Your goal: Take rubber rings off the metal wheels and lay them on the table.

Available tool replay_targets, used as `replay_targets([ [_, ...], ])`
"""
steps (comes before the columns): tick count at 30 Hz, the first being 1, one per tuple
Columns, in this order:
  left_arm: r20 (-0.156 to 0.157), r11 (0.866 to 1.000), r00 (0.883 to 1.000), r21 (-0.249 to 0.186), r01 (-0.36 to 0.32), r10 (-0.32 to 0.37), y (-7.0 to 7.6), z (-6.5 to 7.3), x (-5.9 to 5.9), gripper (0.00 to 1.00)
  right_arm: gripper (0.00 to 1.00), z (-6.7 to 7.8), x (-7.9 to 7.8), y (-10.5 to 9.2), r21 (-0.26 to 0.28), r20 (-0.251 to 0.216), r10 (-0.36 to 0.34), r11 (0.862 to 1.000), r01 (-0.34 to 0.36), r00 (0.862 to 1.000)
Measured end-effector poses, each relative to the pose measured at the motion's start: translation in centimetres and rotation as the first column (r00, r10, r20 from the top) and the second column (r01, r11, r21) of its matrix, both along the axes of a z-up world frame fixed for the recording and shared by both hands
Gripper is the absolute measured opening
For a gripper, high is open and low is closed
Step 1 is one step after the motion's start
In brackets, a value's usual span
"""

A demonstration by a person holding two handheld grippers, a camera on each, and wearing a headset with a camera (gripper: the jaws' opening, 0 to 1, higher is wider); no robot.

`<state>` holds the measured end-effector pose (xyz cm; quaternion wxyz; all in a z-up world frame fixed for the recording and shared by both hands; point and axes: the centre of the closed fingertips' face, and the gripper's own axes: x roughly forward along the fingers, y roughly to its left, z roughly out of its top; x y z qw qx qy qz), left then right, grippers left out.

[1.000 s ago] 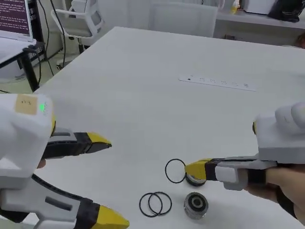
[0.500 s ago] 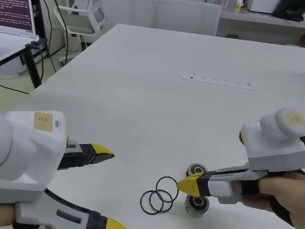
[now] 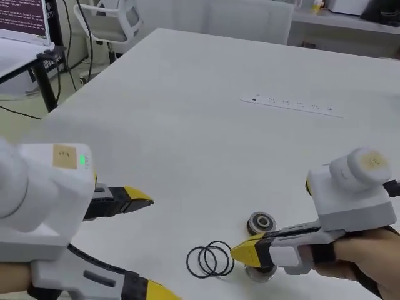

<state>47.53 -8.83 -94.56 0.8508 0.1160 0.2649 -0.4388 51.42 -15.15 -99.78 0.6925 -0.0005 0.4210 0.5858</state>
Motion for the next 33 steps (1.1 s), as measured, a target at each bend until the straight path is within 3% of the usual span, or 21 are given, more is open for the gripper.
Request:
replay_targets([
  [11,0.001,0.999,0.999,-0.039,-0.036,0.036,0.2,0.3,0.4,0.80,0.00,-1.1,0.8,-0.5,-0.064,0.081,0.009,0.998,-0.004,0.997],
  [18,-0.001,0.998,0.999,-0.040,-0.039,0.039,0.2,0.2,0.5,0.78,0.00,-1.6,1.1,-0.4,-0.110,0.192,0.059,0.993,-0.038,0.980],
  [25,-0.008,0.999,0.999,-0.036,-0.034,0.034,0.2,0.1,0.3,0.76,0.02,-1.6,0.8,-0.2,-0.114,0.206,0.085,0.992,-0.063,0.975],
  [33,-0.010,0.999,0.999,-0.035,-0.035,0.035,0.2,0.0,0.3,0.75,0.04,-1.6,0.4,0.0,-0.142,0.250,0.137,0.984,-0.104,0.958],
])
